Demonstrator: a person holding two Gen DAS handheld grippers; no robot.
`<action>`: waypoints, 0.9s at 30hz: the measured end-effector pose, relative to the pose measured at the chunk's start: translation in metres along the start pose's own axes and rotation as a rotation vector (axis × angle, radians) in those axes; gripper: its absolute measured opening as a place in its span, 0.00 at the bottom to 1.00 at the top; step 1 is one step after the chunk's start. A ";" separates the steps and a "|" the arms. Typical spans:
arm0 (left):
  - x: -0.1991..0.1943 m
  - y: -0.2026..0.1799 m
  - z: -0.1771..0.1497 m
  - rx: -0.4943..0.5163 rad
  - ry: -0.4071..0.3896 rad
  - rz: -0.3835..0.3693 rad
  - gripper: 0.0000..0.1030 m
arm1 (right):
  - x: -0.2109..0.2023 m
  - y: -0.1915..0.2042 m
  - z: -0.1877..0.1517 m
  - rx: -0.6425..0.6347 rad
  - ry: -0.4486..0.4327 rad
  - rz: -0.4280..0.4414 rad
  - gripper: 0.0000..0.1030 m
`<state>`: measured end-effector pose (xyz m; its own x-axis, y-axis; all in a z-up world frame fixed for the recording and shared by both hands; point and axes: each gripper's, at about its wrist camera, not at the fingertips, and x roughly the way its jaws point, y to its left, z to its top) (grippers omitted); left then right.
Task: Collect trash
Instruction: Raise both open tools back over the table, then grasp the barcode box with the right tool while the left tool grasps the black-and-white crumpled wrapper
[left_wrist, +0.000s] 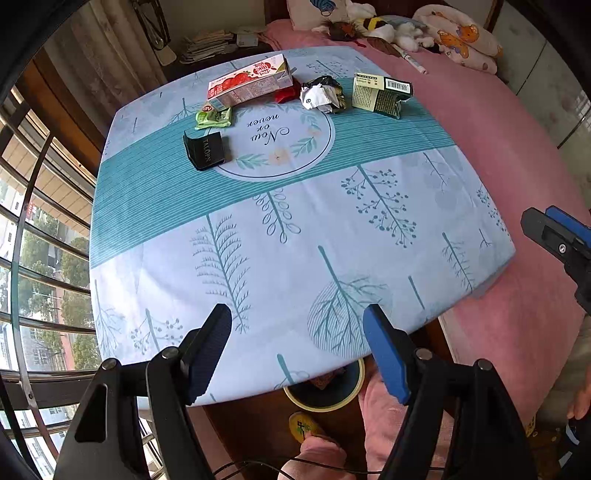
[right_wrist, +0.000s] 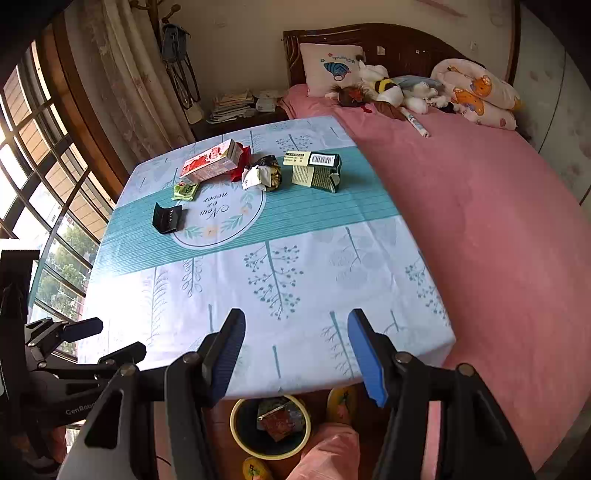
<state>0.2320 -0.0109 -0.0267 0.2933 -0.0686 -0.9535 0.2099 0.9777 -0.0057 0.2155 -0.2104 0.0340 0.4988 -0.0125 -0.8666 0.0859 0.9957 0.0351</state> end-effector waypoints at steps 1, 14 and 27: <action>0.007 -0.004 0.014 -0.004 0.002 -0.001 0.70 | 0.010 -0.004 0.012 -0.020 -0.004 0.001 0.56; 0.094 -0.043 0.201 -0.117 0.072 0.040 0.70 | 0.164 -0.042 0.168 -0.386 0.041 0.095 0.56; 0.151 -0.016 0.262 -0.333 0.114 -0.006 0.70 | 0.249 -0.038 0.202 -0.586 0.064 0.190 0.40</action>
<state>0.5174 -0.0894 -0.0917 0.1826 -0.0700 -0.9807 -0.1104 0.9897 -0.0912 0.5107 -0.2696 -0.0825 0.4044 0.1572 -0.9010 -0.4964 0.8651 -0.0718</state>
